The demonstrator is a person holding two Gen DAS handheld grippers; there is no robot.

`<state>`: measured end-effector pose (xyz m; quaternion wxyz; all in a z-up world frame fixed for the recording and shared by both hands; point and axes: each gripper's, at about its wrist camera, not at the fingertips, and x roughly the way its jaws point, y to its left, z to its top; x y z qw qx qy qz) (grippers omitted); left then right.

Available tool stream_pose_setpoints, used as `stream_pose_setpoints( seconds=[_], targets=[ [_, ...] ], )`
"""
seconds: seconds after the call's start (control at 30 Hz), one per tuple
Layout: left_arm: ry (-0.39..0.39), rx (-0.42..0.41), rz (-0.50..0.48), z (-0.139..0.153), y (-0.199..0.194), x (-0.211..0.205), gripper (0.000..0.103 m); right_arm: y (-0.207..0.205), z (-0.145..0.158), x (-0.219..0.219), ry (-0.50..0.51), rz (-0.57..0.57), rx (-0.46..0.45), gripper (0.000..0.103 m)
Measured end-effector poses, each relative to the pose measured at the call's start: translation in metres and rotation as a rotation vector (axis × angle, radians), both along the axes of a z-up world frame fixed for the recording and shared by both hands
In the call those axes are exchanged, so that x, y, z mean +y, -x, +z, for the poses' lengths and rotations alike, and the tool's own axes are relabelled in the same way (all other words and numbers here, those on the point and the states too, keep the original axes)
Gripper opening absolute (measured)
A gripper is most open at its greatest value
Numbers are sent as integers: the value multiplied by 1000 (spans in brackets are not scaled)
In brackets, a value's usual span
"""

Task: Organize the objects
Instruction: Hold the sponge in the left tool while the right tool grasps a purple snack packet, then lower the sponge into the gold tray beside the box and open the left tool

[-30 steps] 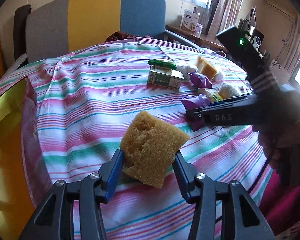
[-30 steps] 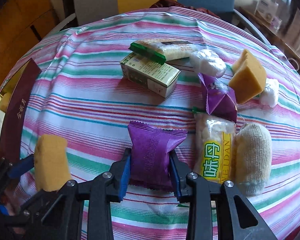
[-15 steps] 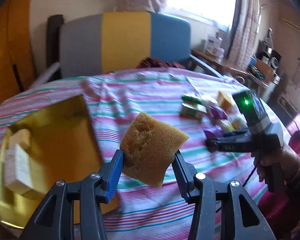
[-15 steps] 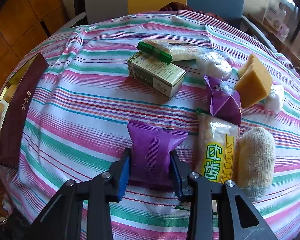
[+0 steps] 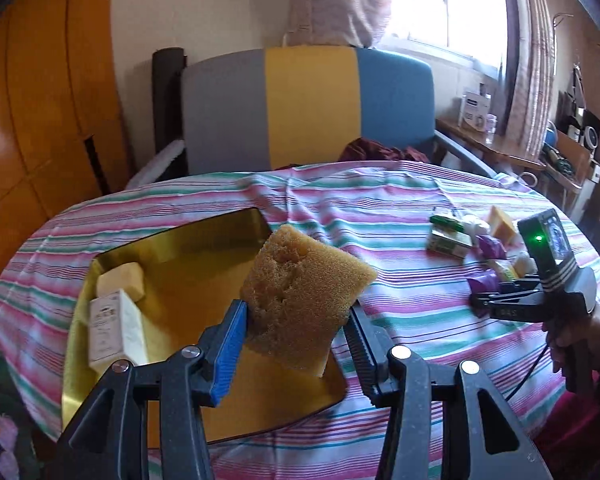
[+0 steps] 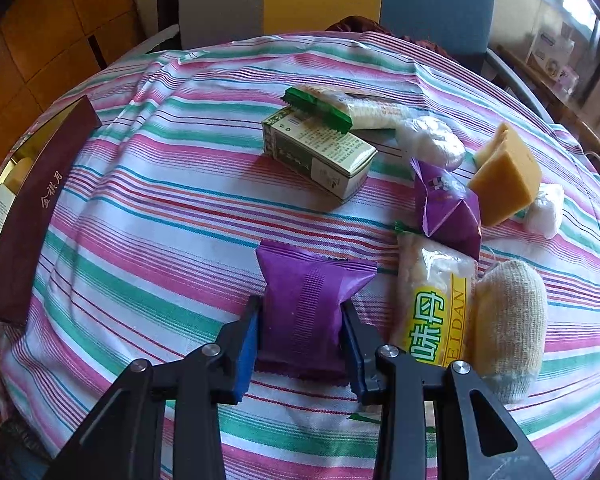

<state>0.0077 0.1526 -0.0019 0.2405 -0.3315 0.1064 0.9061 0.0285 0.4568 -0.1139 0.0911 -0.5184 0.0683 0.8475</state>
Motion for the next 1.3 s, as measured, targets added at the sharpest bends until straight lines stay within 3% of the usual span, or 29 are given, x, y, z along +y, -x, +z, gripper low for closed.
stream_pose_setpoints(
  seconds=[0.37, 0.6, 0.8, 0.9, 0.97, 1.1, 1.3],
  targets=[
    [46, -37, 147, -14, 19, -57, 50, -1, -1, -2, -18, 5, 12, 38],
    [81, -156, 339, -46, 67, -124, 50, -1, 0, -4, -29, -1, 15, 38],
    [131, -217, 411, -78, 91, -151, 49, 0, -1, -4, -31, -4, 13, 38],
    [91, -271, 413, -85, 98, -162, 48, 1, -1, -4, -33, -7, 11, 38],
    [67, -272, 409, -82, 96, -164, 52, 1, -1, -4, -31, -12, 10, 38],
    [67, -227, 383, -71, 84, -157, 75, 2, 0, -5, -35, -23, 1, 38],
    [7, -181, 413, -53, 72, -171, 75, 3, 2, -9, -60, -53, 3, 36]
  ],
)
